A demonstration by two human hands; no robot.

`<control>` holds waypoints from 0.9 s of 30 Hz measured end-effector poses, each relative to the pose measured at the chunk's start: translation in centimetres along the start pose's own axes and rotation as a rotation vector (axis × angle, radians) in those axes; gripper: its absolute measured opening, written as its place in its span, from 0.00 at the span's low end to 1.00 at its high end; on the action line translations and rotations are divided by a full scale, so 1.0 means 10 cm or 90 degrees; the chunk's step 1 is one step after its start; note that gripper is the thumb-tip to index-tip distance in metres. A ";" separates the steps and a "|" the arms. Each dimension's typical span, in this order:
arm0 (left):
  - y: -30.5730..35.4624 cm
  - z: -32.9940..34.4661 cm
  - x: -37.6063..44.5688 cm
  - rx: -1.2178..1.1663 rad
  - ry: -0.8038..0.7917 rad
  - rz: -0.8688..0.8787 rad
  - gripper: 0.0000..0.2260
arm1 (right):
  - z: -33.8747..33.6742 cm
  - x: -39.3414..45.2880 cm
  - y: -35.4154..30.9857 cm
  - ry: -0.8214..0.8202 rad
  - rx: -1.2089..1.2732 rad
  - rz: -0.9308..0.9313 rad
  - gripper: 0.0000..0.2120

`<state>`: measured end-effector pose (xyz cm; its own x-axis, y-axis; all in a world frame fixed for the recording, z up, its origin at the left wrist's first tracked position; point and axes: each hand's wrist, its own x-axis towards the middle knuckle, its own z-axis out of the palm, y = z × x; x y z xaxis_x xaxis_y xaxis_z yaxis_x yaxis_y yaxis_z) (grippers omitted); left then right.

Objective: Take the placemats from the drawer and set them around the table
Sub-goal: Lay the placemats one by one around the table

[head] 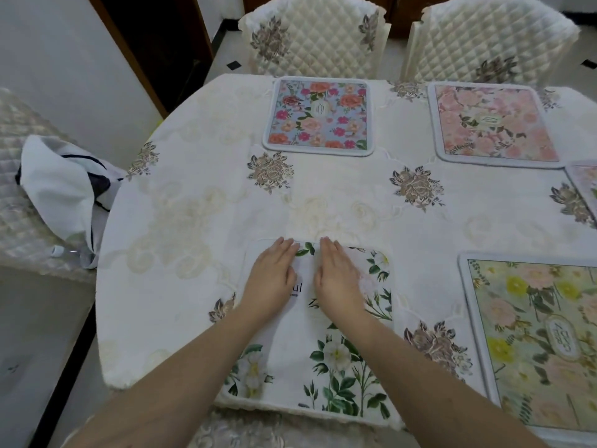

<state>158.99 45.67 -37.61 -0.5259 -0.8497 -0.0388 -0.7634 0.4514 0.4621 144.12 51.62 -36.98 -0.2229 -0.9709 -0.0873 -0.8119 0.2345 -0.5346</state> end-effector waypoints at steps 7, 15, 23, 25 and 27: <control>-0.07 0.27 0.10 0.171 -0.031 0.043 0.24 | 0.32 0.20 0.03 0.006 -0.189 -0.039 0.27; -0.13 0.24 0.10 0.193 -0.061 0.064 0.27 | 0.19 0.11 0.16 -0.008 -0.189 -0.028 0.29; -0.44 0.05 0.02 0.219 -0.088 0.062 0.31 | -0.04 -0.01 0.50 0.005 -0.206 0.034 0.31; -0.56 -0.02 -0.02 0.198 -0.087 0.043 0.31 | -0.11 -0.04 0.58 0.008 -0.190 0.048 0.31; -0.65 -0.06 -0.06 0.180 -0.082 0.023 0.31 | -0.18 -0.08 0.68 0.005 -0.193 0.058 0.31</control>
<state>164.57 43.09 -40.04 -0.5845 -0.7979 -0.1476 -0.8075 0.5543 0.2016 137.85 54.04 -39.05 -0.3050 -0.9454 -0.1153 -0.9123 0.3248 -0.2495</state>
